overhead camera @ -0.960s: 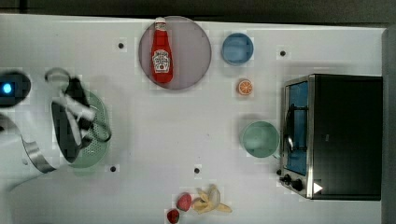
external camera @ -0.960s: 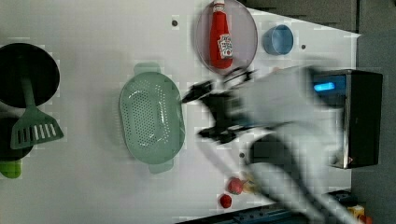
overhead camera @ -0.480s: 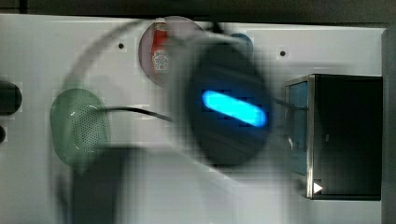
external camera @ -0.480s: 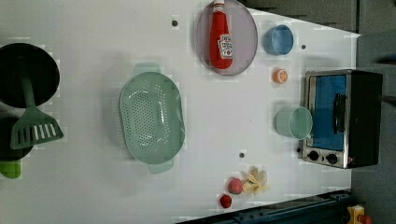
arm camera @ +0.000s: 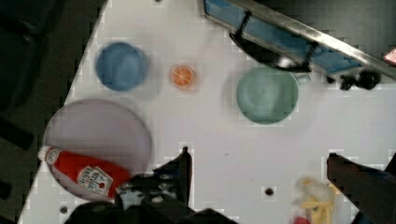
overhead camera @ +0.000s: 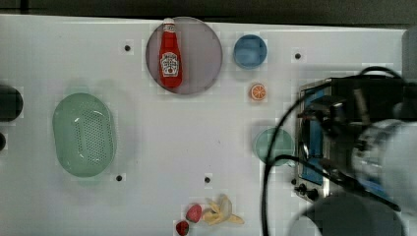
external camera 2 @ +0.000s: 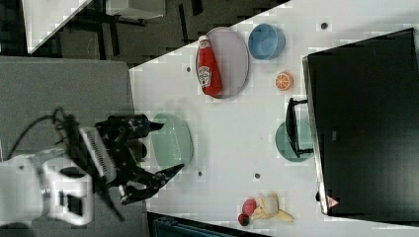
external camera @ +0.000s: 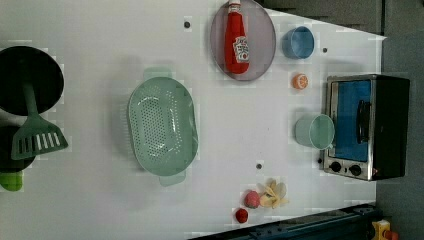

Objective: Drag strainer right to left.

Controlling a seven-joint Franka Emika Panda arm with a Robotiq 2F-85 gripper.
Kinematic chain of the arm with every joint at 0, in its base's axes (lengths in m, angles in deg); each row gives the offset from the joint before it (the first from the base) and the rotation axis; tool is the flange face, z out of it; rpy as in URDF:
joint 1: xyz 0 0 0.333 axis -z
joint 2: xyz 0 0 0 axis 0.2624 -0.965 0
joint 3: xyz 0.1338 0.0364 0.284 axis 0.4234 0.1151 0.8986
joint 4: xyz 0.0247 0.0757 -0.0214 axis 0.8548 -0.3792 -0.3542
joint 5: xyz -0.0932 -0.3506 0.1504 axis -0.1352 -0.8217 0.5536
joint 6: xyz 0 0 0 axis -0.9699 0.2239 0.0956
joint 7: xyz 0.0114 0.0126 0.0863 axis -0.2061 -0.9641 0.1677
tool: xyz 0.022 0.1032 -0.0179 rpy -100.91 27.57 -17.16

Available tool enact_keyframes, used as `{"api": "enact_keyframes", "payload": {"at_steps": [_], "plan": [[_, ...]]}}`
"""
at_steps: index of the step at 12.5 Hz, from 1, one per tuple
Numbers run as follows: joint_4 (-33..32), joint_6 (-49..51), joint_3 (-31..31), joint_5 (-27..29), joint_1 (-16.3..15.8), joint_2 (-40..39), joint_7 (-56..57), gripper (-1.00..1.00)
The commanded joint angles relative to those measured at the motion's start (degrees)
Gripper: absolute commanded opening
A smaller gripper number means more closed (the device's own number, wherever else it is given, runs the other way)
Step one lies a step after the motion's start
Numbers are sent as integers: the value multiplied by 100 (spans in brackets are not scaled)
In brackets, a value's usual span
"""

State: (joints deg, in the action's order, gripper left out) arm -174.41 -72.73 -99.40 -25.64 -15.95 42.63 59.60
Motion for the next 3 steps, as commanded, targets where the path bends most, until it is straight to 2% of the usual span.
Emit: {"api": "enact_keyframes", "payload": {"at_steps": [1,3], "plan": [[-176,115,482,155,-523,-532,493,100],[-176,116,481,155,-521,-637,493,100]]}}
